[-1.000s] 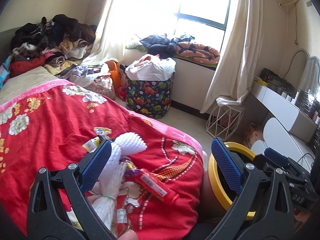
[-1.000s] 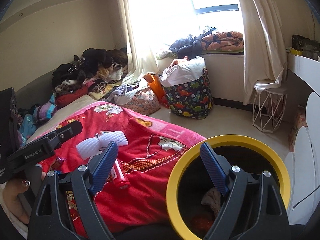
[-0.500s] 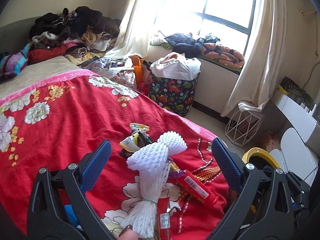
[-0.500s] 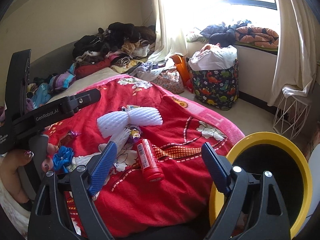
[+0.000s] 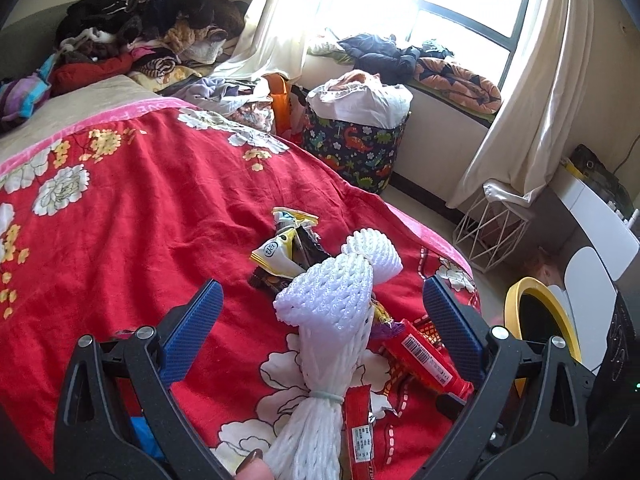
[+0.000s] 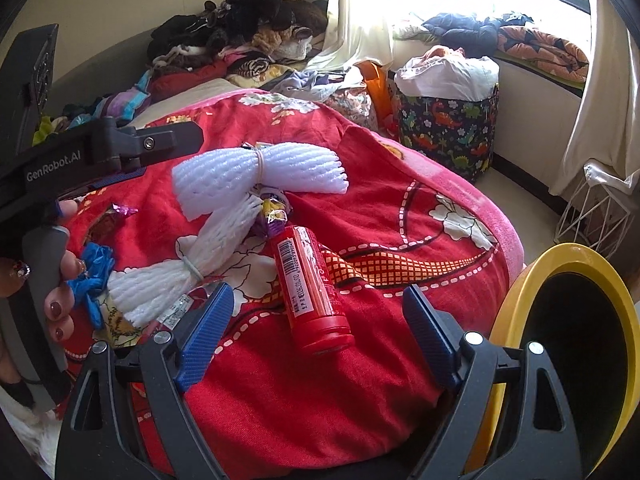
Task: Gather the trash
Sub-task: 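Grasp the red spray can with right tool while left tool grasps white foam net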
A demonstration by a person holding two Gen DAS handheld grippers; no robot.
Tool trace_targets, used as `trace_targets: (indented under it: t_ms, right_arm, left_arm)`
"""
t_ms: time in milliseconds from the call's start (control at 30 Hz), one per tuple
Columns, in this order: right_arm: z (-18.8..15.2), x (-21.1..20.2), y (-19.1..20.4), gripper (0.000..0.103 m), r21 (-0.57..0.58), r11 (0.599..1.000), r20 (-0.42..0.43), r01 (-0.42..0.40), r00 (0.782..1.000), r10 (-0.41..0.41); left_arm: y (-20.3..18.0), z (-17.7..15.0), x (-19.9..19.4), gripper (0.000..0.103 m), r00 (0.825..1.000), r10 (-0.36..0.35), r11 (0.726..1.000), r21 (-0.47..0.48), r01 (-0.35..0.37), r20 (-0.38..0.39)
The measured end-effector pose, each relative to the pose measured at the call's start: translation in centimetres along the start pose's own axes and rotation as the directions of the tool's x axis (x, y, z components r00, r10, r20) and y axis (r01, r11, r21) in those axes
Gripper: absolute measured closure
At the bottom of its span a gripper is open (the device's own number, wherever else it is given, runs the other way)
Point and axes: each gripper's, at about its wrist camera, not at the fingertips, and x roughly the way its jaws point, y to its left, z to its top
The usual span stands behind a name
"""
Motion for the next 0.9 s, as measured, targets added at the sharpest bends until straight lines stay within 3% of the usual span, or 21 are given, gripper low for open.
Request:
trace_targets:
  t_ms: [167, 267, 333, 367, 500, 767, 900]
  right_arm:
    - [0.2, 2.4, -0.1, 0.03, -0.015, 1.0, -0.056, -0.007, 0.998, 0.006]
    - [0.2, 3.9, -0.1, 0.045, -0.017, 1.0, -0.098, -0.017, 0.995, 0.015]
    - [0.0, 4.6, 0.0, 0.063, -0.023, 0.999, -0.127, -0.03, 0.991, 0.027]
    - [-0.1, 4.7, 0.0, 0.065, -0.027, 0.999, -0.134, -0.028, 0.991, 0.024]
    - [-0.3, 4.5, -0.1, 0.067, -0.024, 0.999, -0.127, -0.034, 0.991, 0.031]
    - [-1.1, 2.9, -0.5, 0.07, 0.009, 0.999, -0.1, -0.03, 0.995, 0.031]
    - [-1.3, 1.9, -0.9, 0.071, 0.028, 0.999, -0.076, -0.037, 0.996, 0.039]
  left_arm:
    - [-0.1, 0.0, 1.3, 0.017, 0.999, -0.019, 1.0, -0.002, 0.019, -0.033]
    - [0.0, 0.0, 2.0, 0.021, 0.998, -0.026, 1.0, -0.009, 0.026, -0.05]
    - [0.1, -0.1, 2.4, 0.023, 0.998, -0.025, 1.0, -0.013, 0.024, -0.062]
    - [0.1, -0.2, 2.6, 0.025, 0.997, -0.022, 1.0, -0.014, 0.021, -0.069]
    - [0.3, -0.3, 3.1, 0.033, 0.996, -0.014, 1.0, -0.02, 0.012, -0.083]
    - [-0.4, -0.4, 3.3, 0.063, 0.995, -0.029, 1.0, -0.007, 0.029, -0.098]
    - [-0.9, -0.4, 2.8, 0.072, 0.995, -0.037, 0.999, 0.011, 0.039, -0.095]
